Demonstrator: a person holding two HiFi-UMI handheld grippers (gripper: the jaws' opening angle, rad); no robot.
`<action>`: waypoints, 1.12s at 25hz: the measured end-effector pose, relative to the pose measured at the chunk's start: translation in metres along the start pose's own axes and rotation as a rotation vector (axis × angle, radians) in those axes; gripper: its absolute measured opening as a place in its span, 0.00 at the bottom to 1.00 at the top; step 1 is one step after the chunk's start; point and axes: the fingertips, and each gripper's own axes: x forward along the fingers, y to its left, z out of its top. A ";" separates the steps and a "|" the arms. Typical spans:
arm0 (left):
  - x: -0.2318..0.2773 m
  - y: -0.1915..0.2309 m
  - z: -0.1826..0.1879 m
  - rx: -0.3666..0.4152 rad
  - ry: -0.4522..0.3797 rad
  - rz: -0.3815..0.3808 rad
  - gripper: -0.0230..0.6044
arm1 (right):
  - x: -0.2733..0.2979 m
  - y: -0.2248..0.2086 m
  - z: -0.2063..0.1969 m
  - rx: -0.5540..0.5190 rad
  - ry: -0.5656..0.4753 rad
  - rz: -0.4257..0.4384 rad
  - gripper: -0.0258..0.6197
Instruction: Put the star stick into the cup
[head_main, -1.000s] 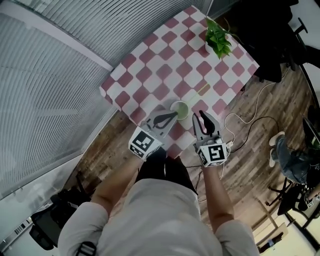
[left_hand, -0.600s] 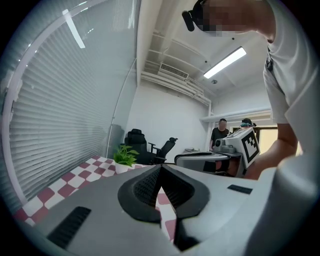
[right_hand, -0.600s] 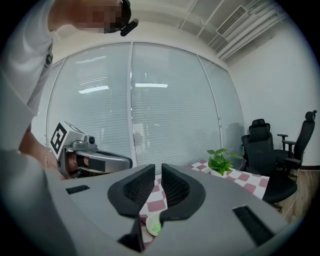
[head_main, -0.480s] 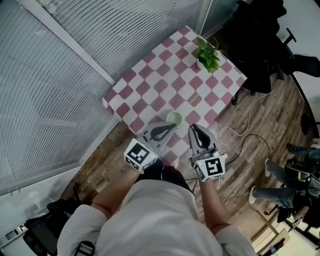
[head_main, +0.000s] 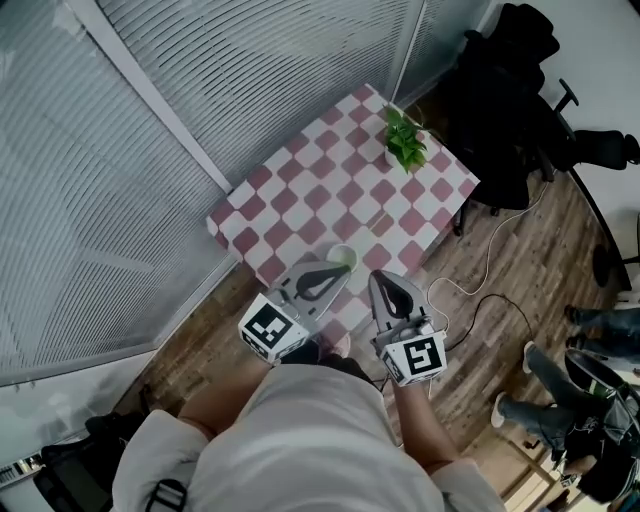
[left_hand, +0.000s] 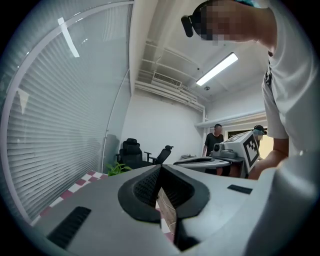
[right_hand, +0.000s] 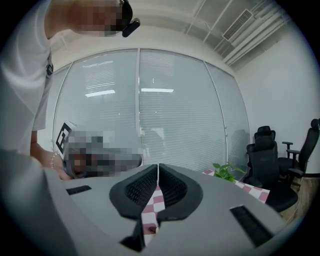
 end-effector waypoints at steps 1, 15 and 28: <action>0.000 -0.001 0.004 0.006 -0.004 0.000 0.09 | -0.001 0.001 0.004 -0.002 -0.002 0.001 0.10; -0.012 -0.020 0.041 0.041 -0.035 -0.011 0.09 | -0.016 0.016 0.054 -0.019 -0.051 0.035 0.09; -0.010 -0.027 0.058 0.058 -0.069 -0.021 0.09 | -0.021 0.019 0.070 -0.050 -0.056 0.020 0.09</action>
